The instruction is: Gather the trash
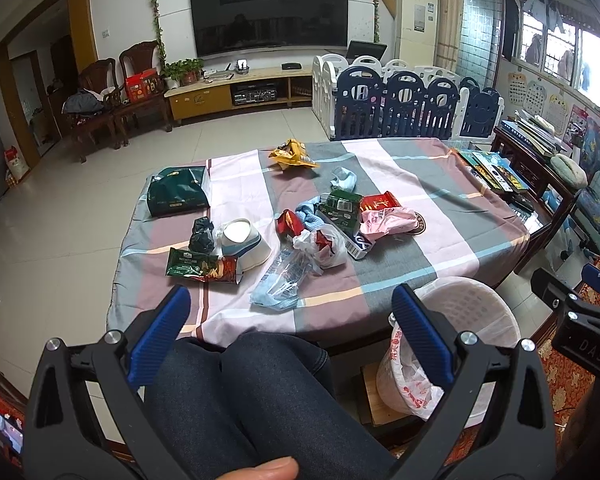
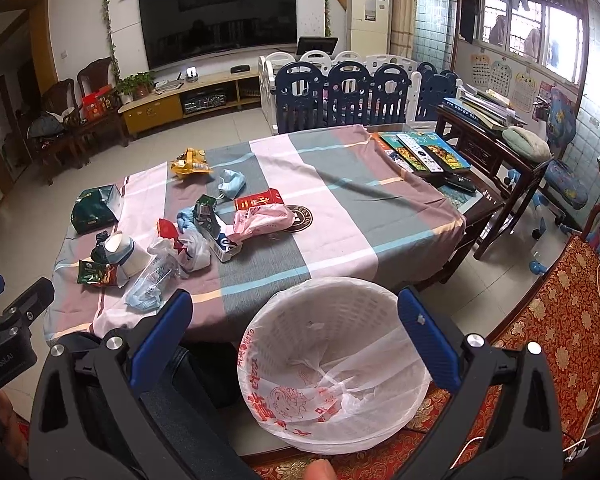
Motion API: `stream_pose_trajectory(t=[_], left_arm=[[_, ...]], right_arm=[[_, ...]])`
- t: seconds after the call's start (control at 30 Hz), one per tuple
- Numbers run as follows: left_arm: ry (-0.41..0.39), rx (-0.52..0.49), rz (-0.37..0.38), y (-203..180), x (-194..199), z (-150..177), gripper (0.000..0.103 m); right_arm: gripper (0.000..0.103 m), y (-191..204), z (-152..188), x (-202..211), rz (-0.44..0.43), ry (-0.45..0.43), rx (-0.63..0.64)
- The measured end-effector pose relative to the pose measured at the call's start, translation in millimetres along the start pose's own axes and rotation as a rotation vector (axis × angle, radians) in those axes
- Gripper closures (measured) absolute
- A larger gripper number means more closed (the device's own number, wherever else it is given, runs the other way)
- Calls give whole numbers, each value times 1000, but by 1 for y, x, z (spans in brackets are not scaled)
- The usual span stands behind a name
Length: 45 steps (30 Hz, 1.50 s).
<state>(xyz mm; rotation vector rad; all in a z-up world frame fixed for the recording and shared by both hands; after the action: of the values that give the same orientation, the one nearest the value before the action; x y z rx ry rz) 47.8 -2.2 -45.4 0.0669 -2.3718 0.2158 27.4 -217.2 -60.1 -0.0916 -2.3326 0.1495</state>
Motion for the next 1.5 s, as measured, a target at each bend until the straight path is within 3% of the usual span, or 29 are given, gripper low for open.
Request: stream_pose_trajectory(t=[1.5], left_arm=[[28,7,11,1,-6,0,3]], right_arm=[[3,5,-1,-10,18,18,31]])
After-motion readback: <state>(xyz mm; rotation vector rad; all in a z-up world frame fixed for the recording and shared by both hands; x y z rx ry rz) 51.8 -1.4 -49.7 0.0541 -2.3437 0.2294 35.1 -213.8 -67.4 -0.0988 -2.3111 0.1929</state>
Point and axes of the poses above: each gripper's, at about its wrist camera, not at the fingertips, and x roughly against the way its jaws point, y to its left, z to its underside, the point moved 9 cm from there along -x, roughly the way its jaws point, and after that the axes turned 14 degrees about x, right-handed, at the moved point
